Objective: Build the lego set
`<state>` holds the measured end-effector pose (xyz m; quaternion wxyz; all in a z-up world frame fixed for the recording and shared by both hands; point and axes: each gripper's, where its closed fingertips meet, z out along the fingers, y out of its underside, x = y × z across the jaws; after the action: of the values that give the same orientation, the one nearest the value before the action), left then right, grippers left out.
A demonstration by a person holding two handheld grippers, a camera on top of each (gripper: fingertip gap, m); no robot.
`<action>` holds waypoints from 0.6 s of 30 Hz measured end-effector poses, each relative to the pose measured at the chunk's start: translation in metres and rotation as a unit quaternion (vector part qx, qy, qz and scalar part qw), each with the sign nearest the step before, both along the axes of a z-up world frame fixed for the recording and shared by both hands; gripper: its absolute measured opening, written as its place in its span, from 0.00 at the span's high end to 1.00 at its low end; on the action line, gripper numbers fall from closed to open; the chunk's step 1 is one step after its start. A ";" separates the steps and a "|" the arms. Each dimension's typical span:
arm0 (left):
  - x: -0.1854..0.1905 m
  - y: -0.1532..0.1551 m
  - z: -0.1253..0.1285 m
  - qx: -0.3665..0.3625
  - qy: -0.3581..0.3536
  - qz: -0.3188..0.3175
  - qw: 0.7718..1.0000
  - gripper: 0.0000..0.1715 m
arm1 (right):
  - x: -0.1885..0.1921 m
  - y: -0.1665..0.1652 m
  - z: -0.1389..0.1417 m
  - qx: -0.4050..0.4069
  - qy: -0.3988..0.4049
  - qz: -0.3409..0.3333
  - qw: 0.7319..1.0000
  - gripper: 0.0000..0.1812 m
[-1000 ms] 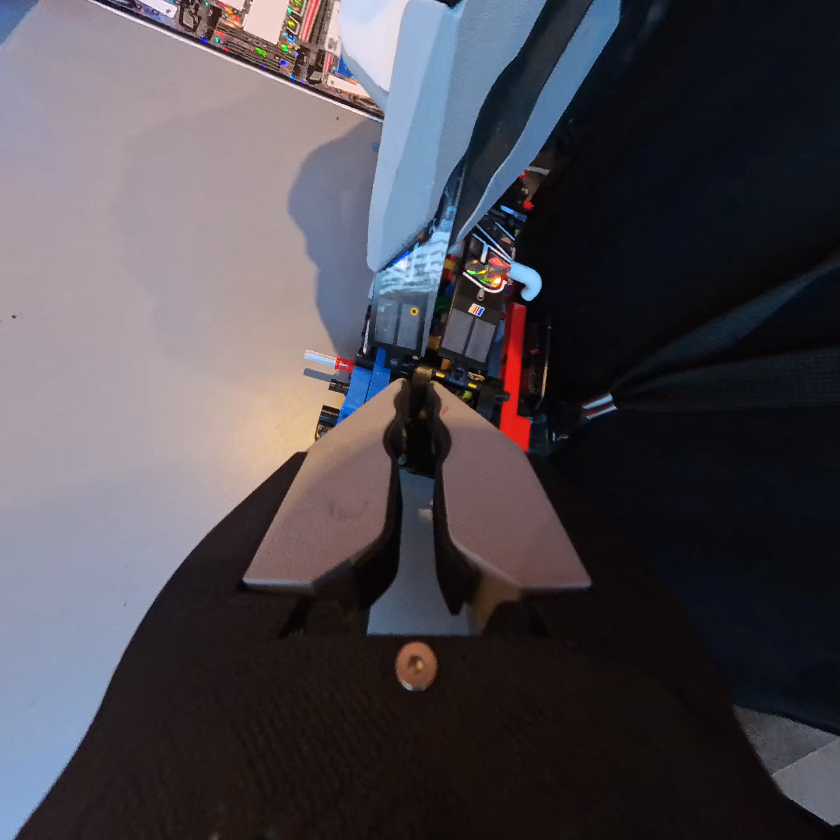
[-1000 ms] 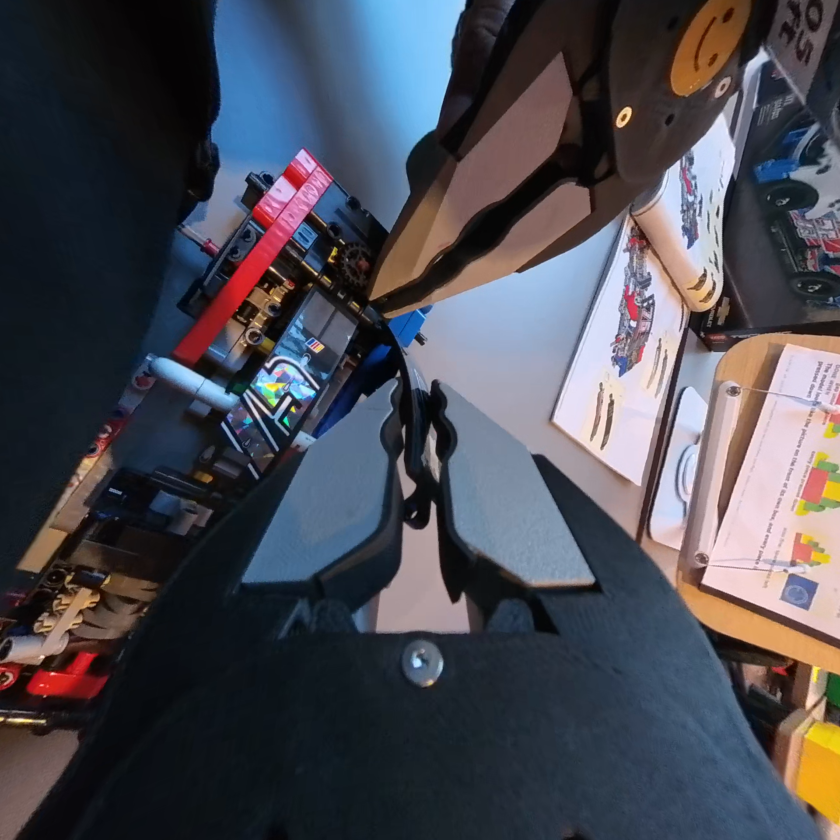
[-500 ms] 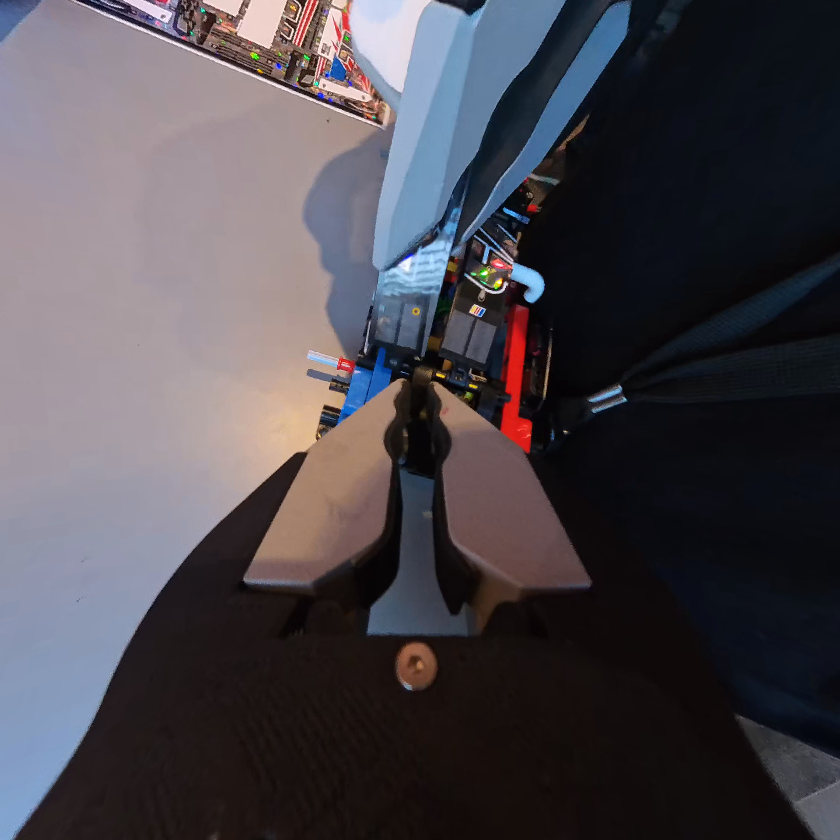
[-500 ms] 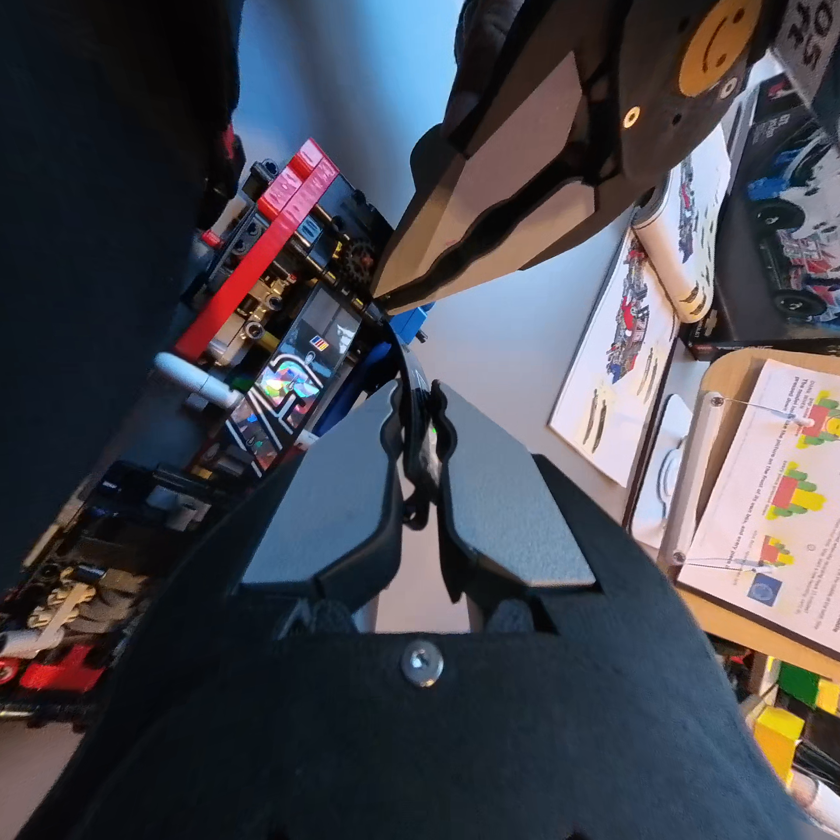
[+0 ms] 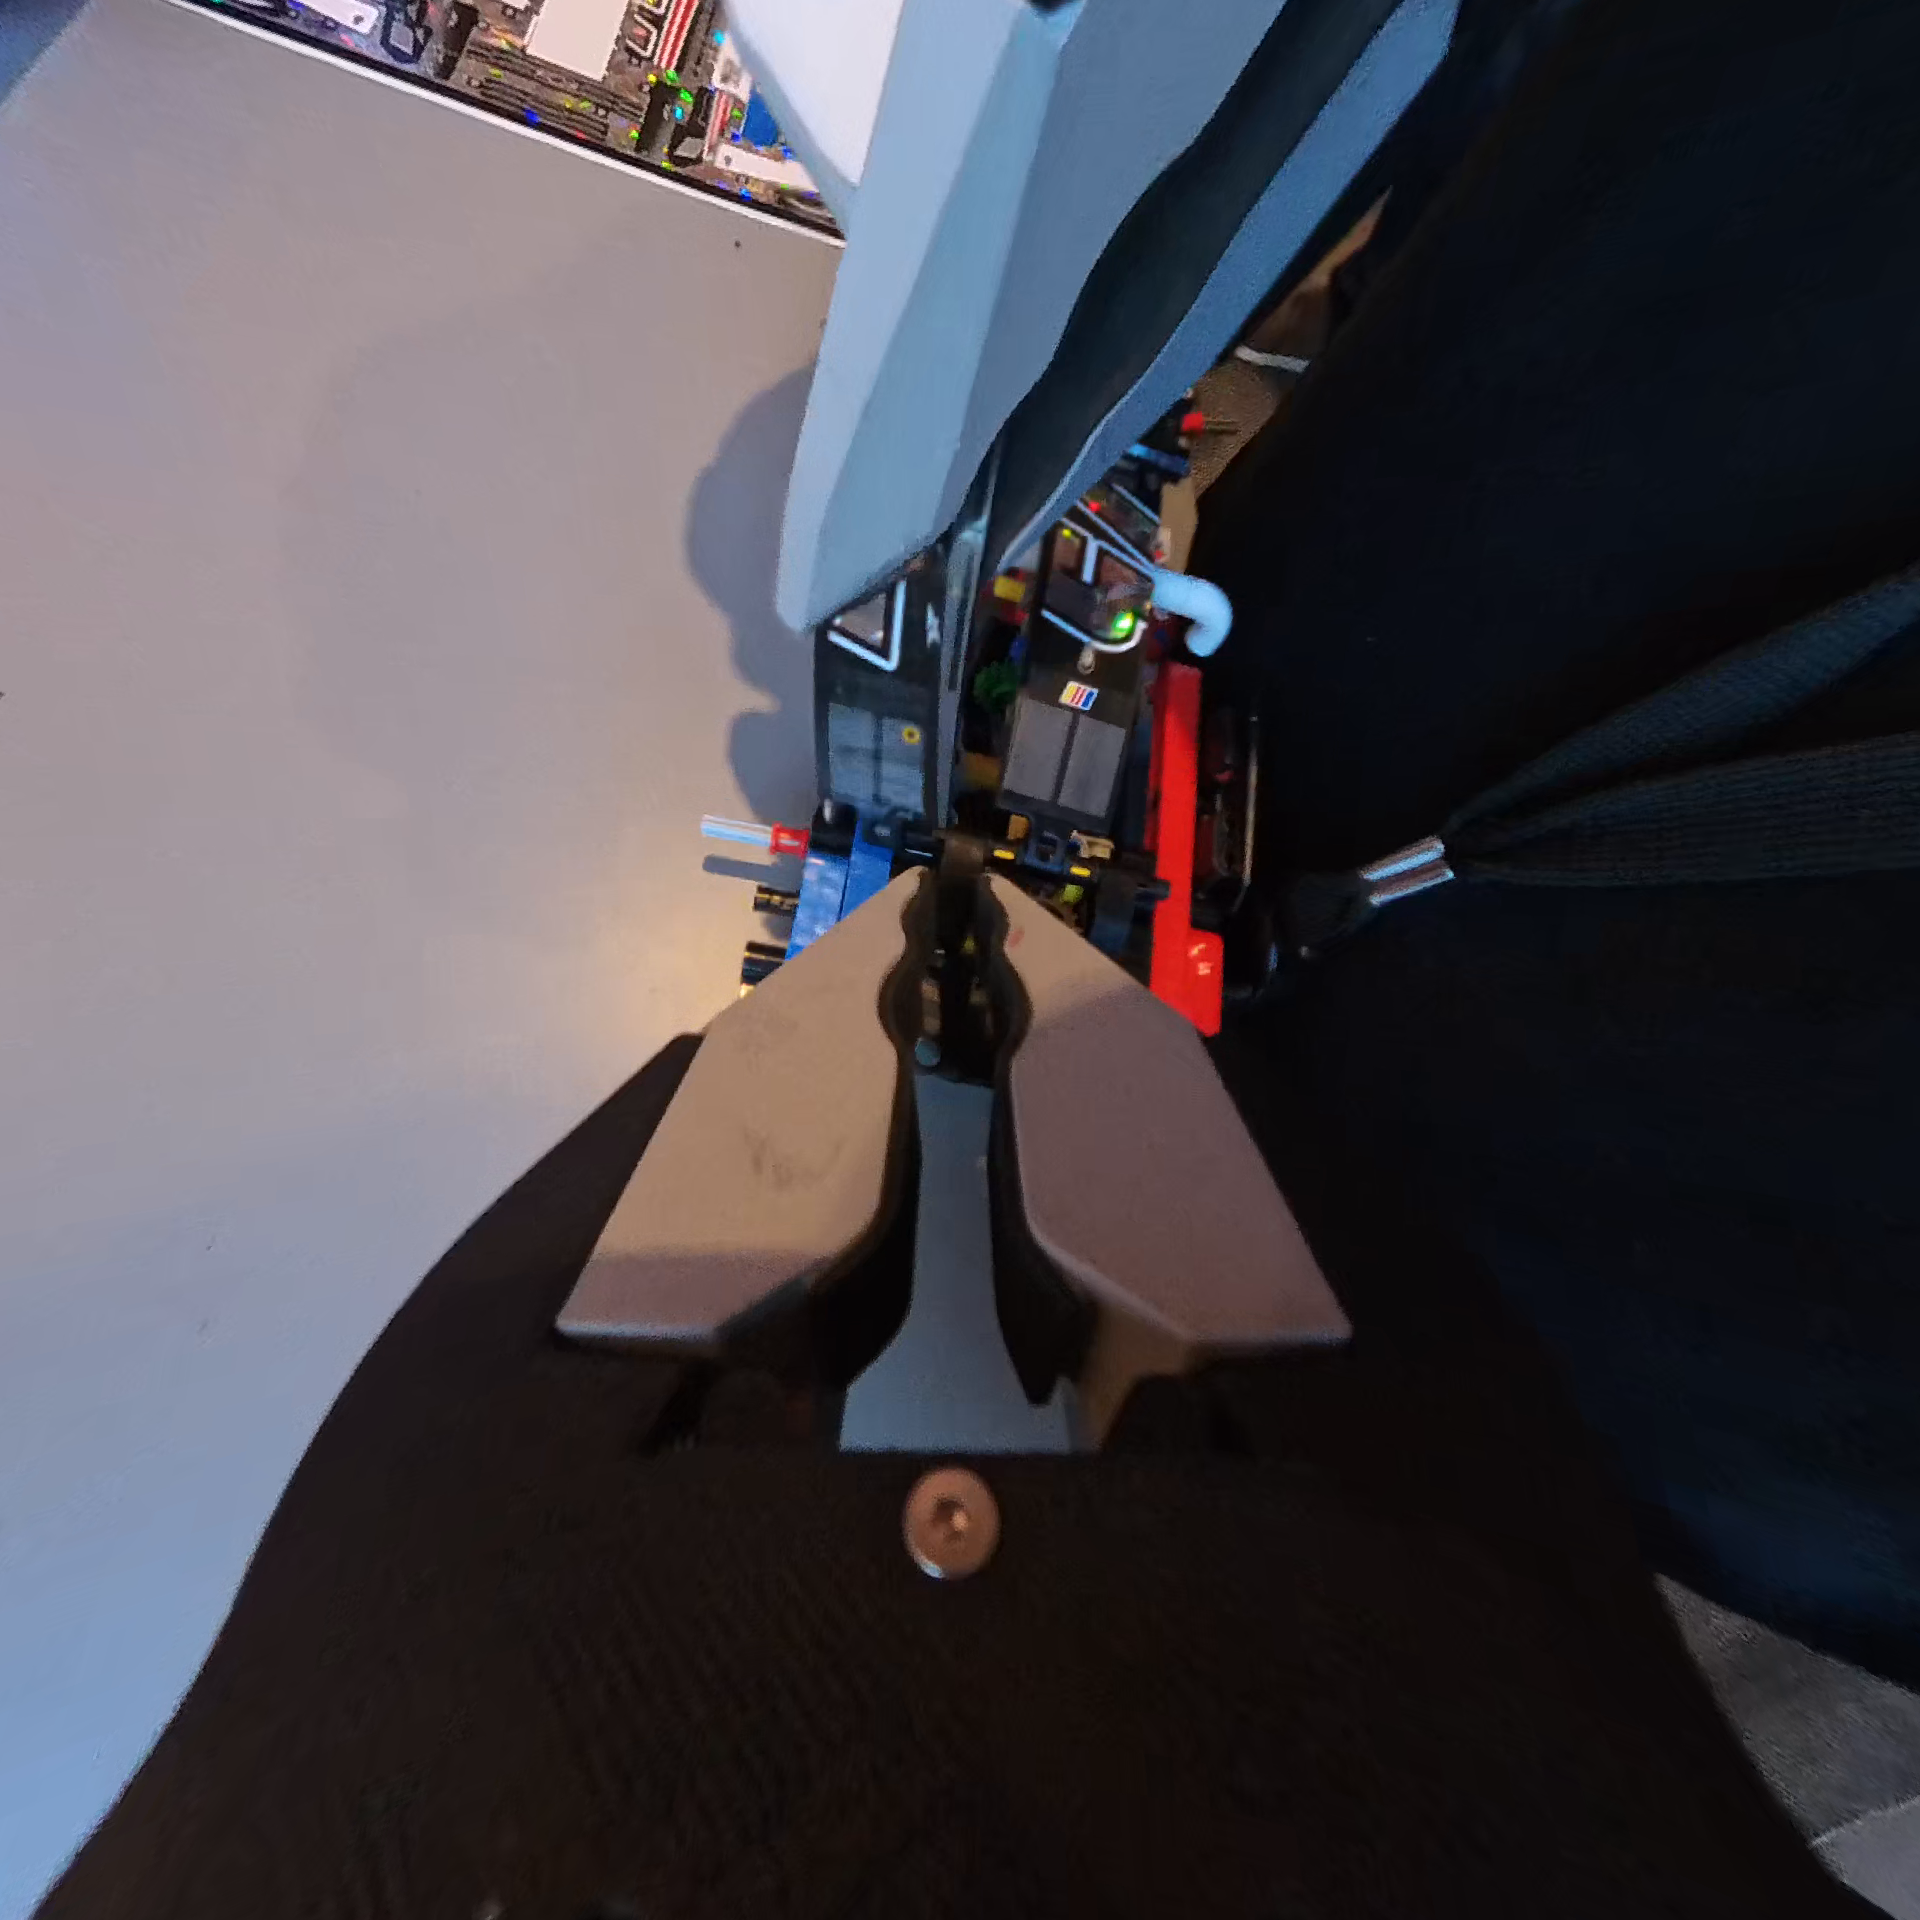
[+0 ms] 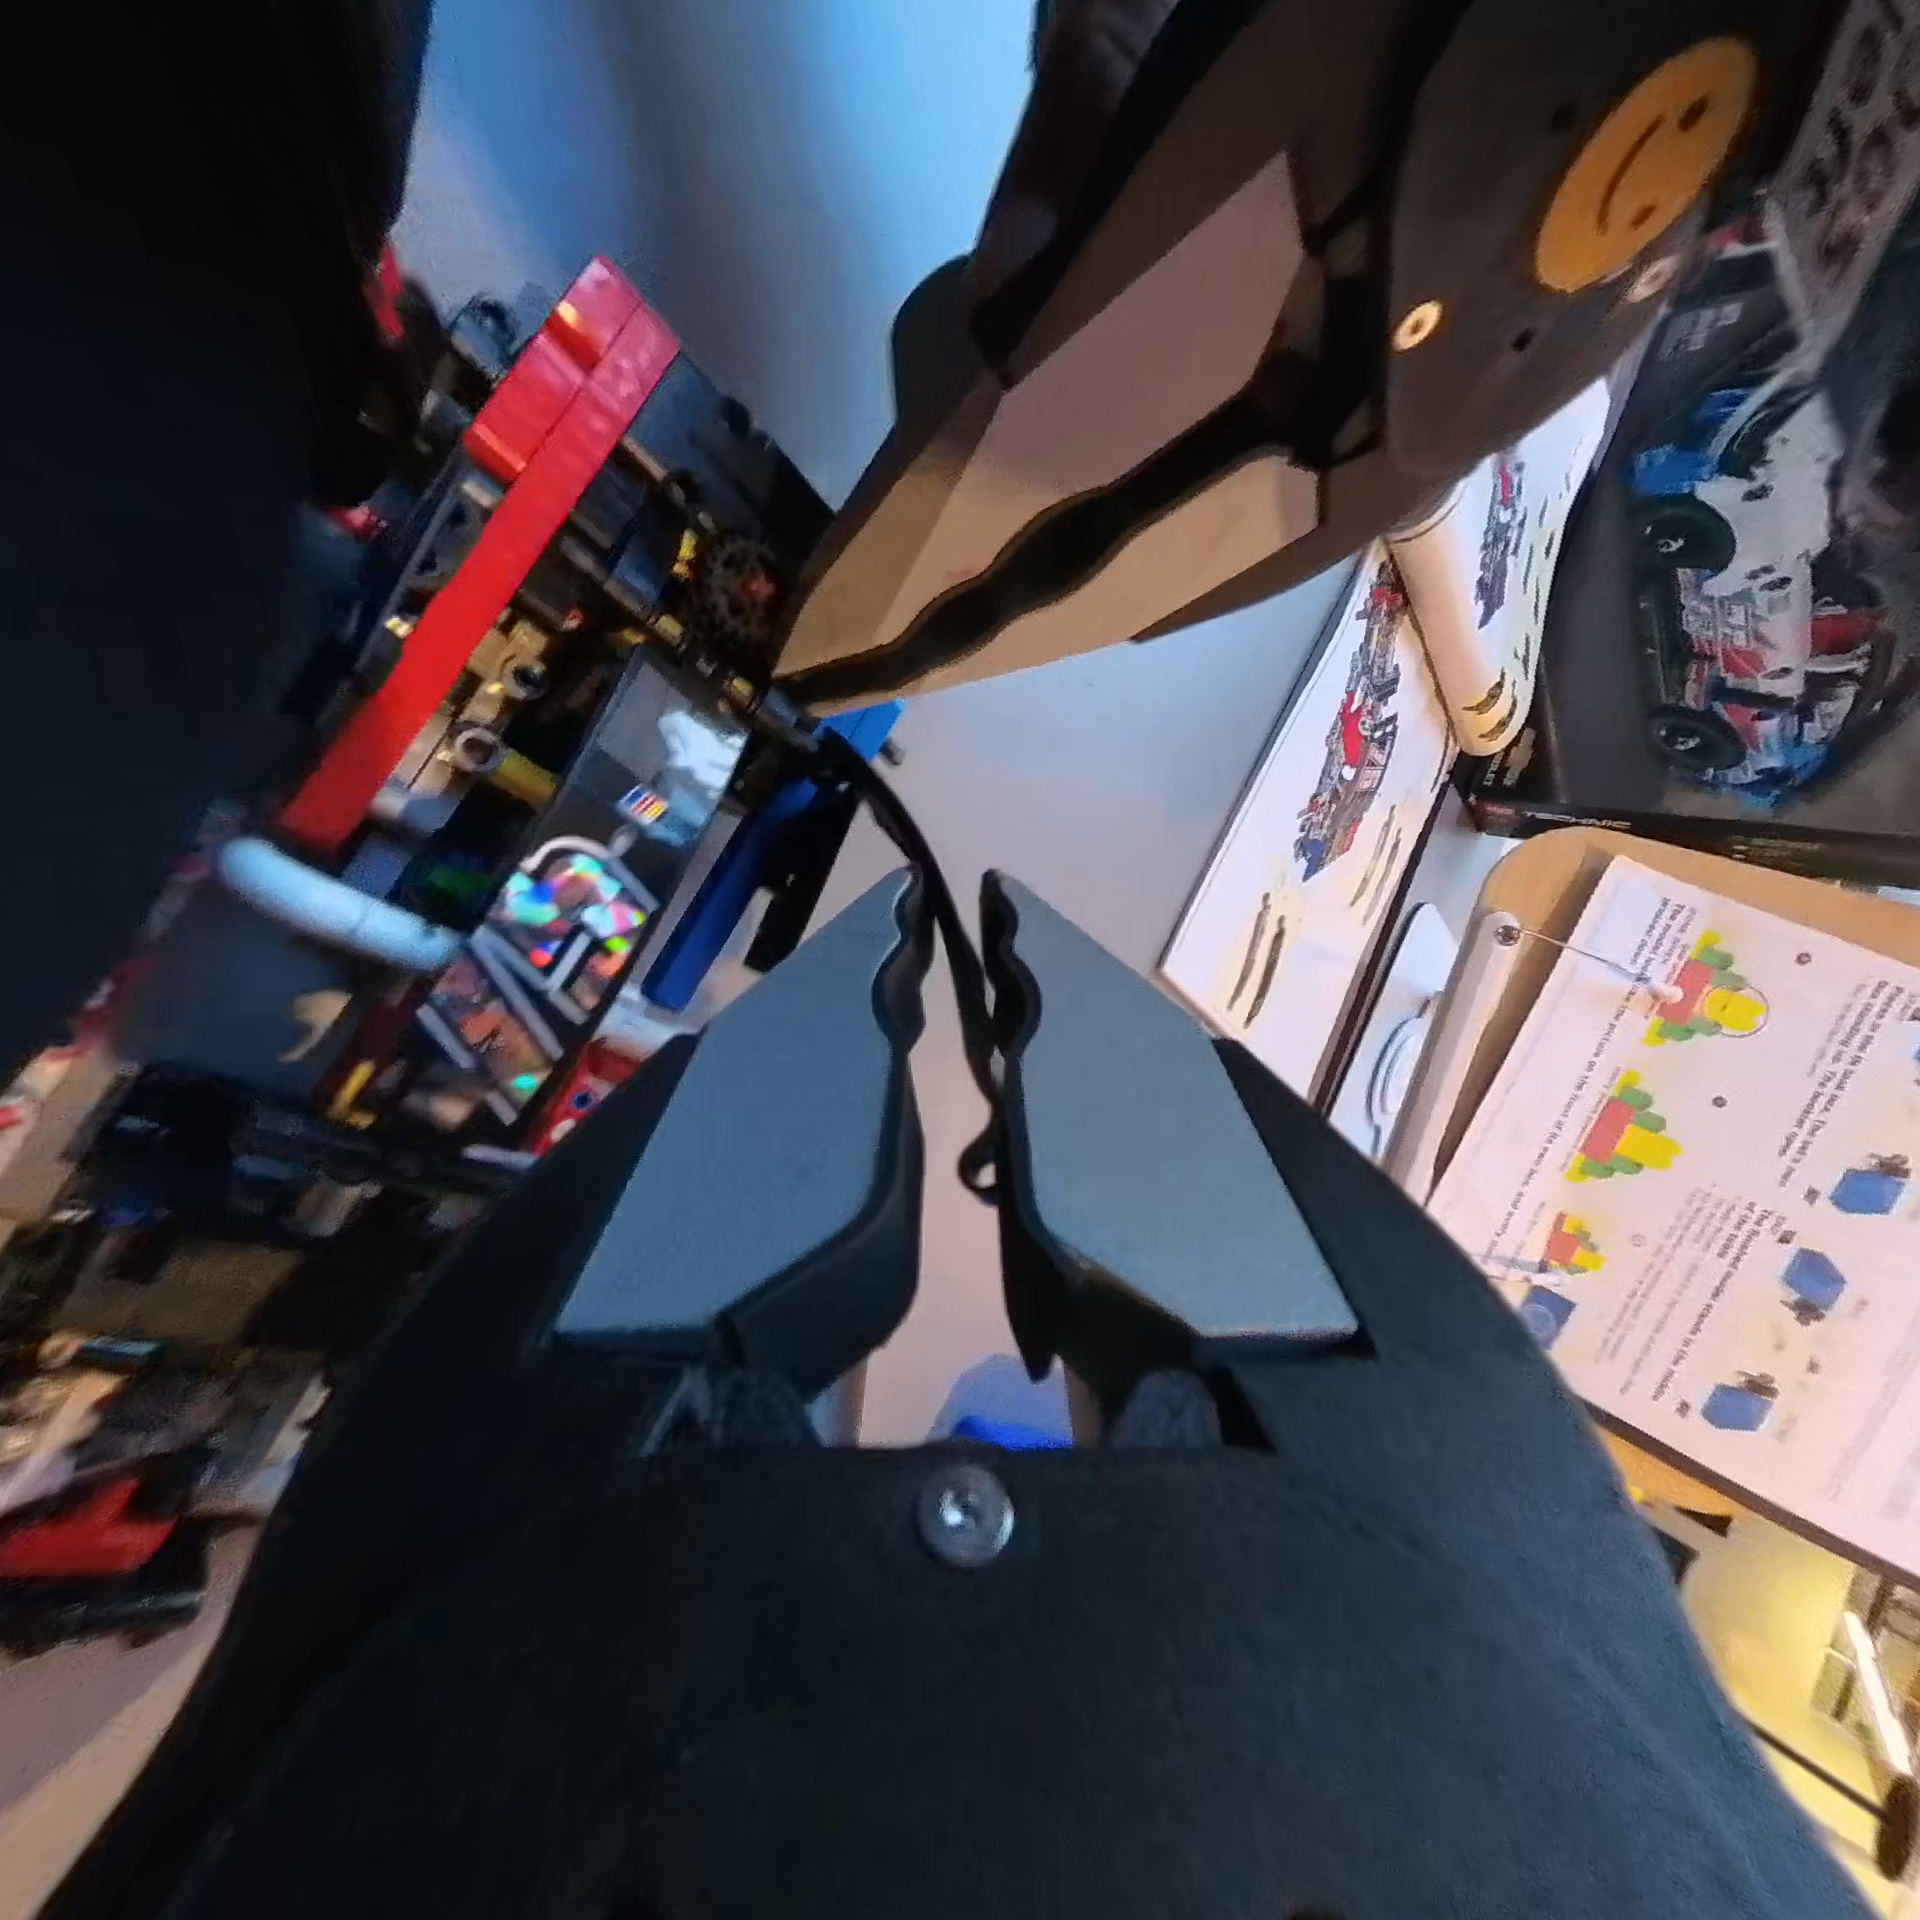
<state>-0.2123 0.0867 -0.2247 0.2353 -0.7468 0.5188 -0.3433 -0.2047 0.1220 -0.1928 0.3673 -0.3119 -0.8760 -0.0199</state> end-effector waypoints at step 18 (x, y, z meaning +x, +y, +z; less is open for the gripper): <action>0.004 0.000 0.000 0.000 -0.004 -0.003 1.000 0.98 | -0.004 0.007 0.003 -0.029 -0.001 0.000 1.000 0.96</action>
<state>-0.2079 0.0870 -0.2245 0.2359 -0.7440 0.5200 -0.3470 -0.2084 0.1290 -0.1899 0.3572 -0.3221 -0.8767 0.0054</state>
